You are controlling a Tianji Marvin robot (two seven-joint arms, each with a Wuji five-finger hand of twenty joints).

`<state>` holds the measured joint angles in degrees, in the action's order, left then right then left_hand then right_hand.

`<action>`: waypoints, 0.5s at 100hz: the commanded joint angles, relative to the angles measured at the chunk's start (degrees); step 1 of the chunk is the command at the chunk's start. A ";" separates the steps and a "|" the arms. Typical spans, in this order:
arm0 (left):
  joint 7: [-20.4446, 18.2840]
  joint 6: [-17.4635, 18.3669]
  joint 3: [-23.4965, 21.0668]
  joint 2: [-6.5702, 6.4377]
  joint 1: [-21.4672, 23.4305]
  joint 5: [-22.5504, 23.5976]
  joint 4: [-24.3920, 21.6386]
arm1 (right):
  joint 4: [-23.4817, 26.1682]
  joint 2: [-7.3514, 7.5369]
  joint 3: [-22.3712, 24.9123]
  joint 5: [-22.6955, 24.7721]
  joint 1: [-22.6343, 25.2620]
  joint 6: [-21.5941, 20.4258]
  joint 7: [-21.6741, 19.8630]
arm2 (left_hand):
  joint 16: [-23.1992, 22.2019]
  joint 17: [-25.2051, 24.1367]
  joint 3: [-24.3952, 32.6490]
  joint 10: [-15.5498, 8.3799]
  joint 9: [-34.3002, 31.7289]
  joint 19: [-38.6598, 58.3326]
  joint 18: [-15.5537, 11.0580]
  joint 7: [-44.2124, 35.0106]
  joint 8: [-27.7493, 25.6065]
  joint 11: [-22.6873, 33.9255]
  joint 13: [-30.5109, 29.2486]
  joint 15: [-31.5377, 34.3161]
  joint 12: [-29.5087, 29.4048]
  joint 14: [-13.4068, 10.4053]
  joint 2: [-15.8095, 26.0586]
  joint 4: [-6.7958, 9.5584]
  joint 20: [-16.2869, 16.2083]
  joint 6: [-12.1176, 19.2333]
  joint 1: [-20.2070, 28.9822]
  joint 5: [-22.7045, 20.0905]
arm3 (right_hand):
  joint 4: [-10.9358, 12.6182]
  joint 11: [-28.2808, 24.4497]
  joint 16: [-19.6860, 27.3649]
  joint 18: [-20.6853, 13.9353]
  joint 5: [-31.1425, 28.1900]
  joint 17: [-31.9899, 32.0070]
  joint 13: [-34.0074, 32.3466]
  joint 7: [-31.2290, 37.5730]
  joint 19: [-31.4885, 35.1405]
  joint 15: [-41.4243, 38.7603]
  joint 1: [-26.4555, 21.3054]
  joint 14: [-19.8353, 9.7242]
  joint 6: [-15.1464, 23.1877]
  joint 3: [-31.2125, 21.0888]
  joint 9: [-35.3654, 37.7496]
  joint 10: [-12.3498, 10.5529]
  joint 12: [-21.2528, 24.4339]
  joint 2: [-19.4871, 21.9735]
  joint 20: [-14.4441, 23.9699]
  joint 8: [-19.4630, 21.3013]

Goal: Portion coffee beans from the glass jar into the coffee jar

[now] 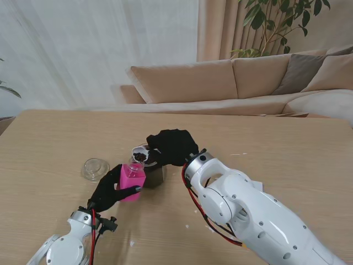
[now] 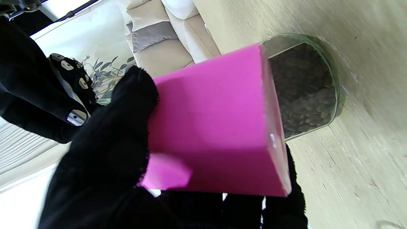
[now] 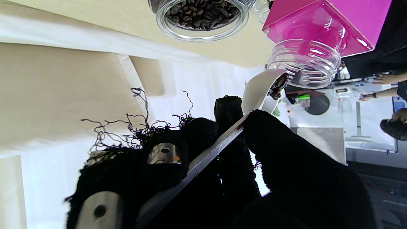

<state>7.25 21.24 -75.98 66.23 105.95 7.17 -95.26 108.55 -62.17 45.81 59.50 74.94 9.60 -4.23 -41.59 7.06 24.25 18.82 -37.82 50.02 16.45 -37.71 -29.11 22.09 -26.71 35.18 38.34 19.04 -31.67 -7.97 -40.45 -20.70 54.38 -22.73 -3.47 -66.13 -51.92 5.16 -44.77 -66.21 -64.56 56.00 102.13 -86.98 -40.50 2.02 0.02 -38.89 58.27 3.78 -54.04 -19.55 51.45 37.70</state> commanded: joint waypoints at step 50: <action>-1.25 -0.67 0.23 0.42 0.24 -1.09 -1.13 | 0.03 -0.05 -0.96 5.08 1.42 -0.48 3.04 | -0.90 -0.47 7.07 -4.73 -1.54 0.74 -0.49 -7.58 -2.72 6.33 1.25 0.44 1.89 -0.69 8.42 2.22 -0.97 6.75 8.63 -2.42 | 1.50 -1.26 -0.23 -6.94 0.65 -3.06 -2.04 0.79 17.85 -2.82 -2.53 -0.94 0.68 -0.14 1.38 1.09 -1.24 1.63 0.01 1.11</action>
<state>7.07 20.78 -75.91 66.28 105.93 6.27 -95.66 108.58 -62.15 45.19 63.94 75.93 9.31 -0.81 -41.59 7.06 24.25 18.82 -37.82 50.02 16.45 -37.71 -29.11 22.09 -26.71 35.18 38.34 19.04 -31.67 -7.97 -40.45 -20.70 54.38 -22.73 -3.47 -66.13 -51.92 5.12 -44.77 -66.46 -64.66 56.00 102.13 -86.98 -40.50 2.02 0.24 -38.84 58.38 3.70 -54.28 -19.55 51.45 37.74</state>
